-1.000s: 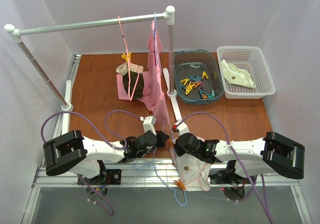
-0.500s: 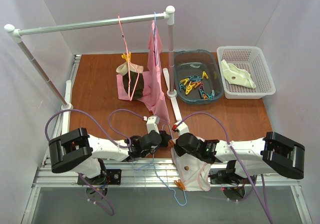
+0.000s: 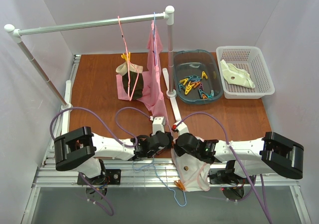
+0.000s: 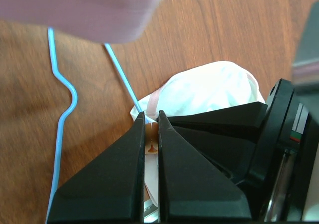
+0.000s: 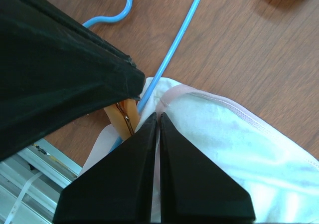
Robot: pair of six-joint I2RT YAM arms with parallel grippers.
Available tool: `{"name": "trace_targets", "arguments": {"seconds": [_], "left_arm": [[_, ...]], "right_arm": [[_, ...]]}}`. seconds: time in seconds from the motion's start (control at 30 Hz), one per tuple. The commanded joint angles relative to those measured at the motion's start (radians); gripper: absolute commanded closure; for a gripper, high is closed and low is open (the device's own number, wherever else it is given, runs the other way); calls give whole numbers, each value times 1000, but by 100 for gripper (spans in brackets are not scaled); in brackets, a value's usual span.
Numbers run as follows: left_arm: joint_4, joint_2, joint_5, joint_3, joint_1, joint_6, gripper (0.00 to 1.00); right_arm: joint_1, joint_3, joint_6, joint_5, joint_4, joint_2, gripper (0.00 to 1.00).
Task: Clip the underwear to the hanger
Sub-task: Clamp the underwear onto the hanger.
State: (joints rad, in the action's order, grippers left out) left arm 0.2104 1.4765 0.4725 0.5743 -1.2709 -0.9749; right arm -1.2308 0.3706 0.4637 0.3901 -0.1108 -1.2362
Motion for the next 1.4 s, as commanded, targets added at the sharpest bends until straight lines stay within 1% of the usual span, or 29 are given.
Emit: {"name": "trace_targets", "arguments": {"seconds": [0.0,0.13,0.27,0.37,0.57,1.0,1.2,1.37], "left_arm": [[-91,28,63,64,-33,47,100],[-170,70,133,148,-83,76,100],[-242,107,178,188,-107,77,100],[-269,131,218,205,-125,77,100],[-276,162,247,213,-157,74,100],[-279,231,242,225,-209,47,100],[-321,246,230,229,-220,18,100],[-404,275,212,252,-223,-39,100]], "right_arm": [[-6,44,-2,-13,-26,-9,99],[-7,48,0,-14,-29,-19,99],[-9,47,0,-14,-30,-23,99],[-9,45,0,-14,-32,-19,99],[-10,34,1,-13,-38,-6,99],[-10,-2,15,-16,-50,33,99],[-10,-15,20,-20,-56,47,99],[-10,-9,18,-36,-84,17,99]]}}
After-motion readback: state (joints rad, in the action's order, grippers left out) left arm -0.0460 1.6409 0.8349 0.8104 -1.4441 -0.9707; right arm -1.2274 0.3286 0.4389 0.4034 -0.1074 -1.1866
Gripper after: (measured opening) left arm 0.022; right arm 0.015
